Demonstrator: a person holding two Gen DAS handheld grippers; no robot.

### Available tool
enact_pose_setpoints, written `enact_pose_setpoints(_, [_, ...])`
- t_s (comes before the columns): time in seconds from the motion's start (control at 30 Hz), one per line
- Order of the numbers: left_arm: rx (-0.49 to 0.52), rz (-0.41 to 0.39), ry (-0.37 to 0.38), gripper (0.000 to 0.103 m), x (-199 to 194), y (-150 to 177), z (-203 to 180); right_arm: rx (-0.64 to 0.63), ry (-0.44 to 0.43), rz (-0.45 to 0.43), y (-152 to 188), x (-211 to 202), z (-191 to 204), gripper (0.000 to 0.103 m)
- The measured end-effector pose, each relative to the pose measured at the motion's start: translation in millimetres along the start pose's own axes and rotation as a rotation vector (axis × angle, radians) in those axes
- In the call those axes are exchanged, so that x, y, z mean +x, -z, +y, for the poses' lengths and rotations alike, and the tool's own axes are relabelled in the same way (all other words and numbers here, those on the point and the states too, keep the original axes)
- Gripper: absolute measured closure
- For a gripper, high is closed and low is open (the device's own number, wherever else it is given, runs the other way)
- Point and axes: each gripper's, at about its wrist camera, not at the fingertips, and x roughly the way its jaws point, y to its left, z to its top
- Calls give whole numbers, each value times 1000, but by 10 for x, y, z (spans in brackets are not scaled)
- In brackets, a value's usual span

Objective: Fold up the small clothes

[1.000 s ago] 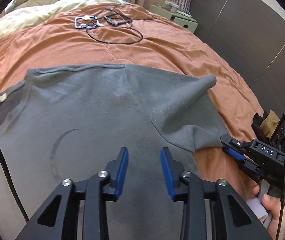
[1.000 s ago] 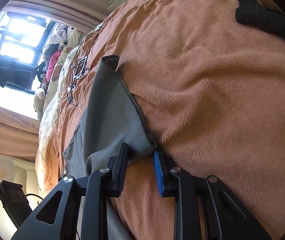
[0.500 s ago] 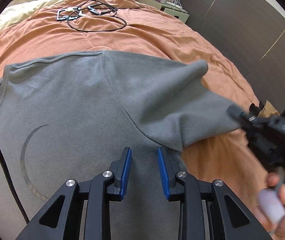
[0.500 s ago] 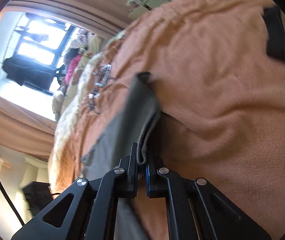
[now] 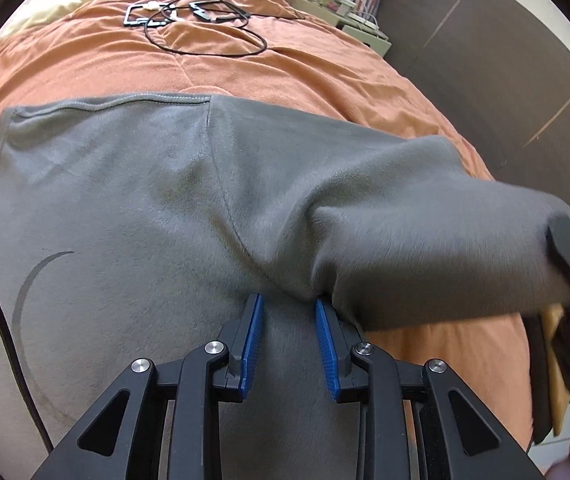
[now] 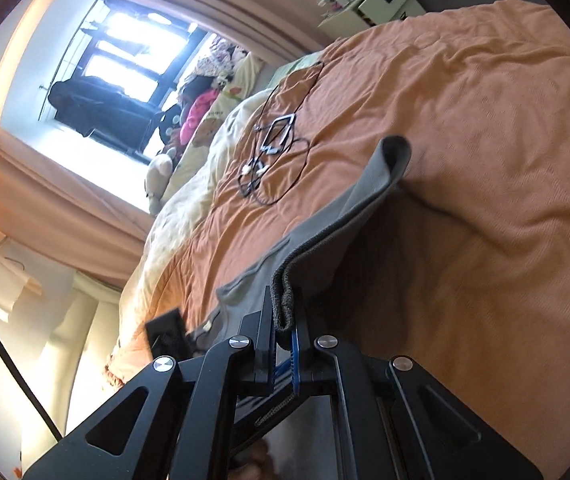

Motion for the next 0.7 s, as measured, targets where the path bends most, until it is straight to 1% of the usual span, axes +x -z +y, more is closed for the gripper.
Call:
enact_pose_setpoints(0.07, [-6, -4, 6, 74, -9, 3, -7, -8, -2, 14, 24, 27, 51, 101])
enact_pose_setpoints(0.2, [32, 10, -7, 74, -118, 38, -26, -10, -1, 42, 10, 138, 98, 101])
enact_pose_setpoints(0.3, [27, 10, -12, 74, -250, 70, 64, 33, -6, 76, 12, 200, 74, 101])
enact_pose_setpoints(0.4, [21, 6, -45, 74, -437, 93, 201, 10, 24, 90, -2, 218, 117, 101])
enact_pose_setpoints(0.47, [11, -6, -65, 74, -564, 96, 292, 9, 30, 119, 13, 274, 139, 101])
enact_pose_setpoints(0.53, [-6, -15, -83, 74, -682, 91, 383, -1, 34, 166, 30, 366, 165, 100])
enact_pose_setpoints(0.63, [-30, -32, -101, 74, -862, 94, 504, -7, 78, 234, 46, 488, 193, 100])
enact_pose_setpoints(0.67, [-34, -35, -106, 74, -898, 87, 528, -5, 77, 246, 32, 502, 198, 99])
enact_pose_setpoints(0.7, [-37, -38, -111, 74, -941, 93, 552, -2, 82, 253, 0, 502, 188, 91])
